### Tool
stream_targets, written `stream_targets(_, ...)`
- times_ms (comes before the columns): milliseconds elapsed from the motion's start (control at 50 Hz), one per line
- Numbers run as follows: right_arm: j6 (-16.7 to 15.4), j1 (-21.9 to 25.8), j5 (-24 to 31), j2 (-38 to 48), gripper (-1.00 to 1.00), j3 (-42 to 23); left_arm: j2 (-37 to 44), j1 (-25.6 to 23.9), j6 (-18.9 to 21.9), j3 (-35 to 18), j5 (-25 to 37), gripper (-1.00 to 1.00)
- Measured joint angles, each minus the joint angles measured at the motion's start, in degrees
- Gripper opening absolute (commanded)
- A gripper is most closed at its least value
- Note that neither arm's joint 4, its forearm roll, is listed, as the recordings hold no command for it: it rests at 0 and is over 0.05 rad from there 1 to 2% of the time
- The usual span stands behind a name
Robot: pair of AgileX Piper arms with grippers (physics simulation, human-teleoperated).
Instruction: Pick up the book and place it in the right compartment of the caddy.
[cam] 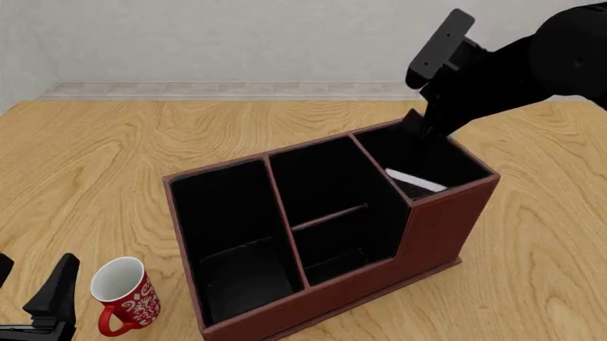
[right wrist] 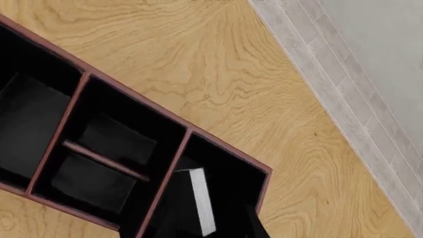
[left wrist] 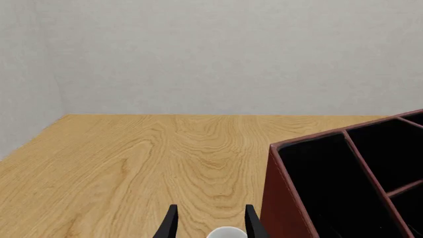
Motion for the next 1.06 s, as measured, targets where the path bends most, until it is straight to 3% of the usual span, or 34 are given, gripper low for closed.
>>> stream_targets(600,0.8,-0.4,-4.0,-6.4,1.0,4.1,0.0,0.0,0.0,0.0,0.0,1.0)
stream_targets(1060,2.5,-1.2,-11.8,-15.5,1.0,13.0,0.0,0.0,0.0,0.0,0.0,1.0)
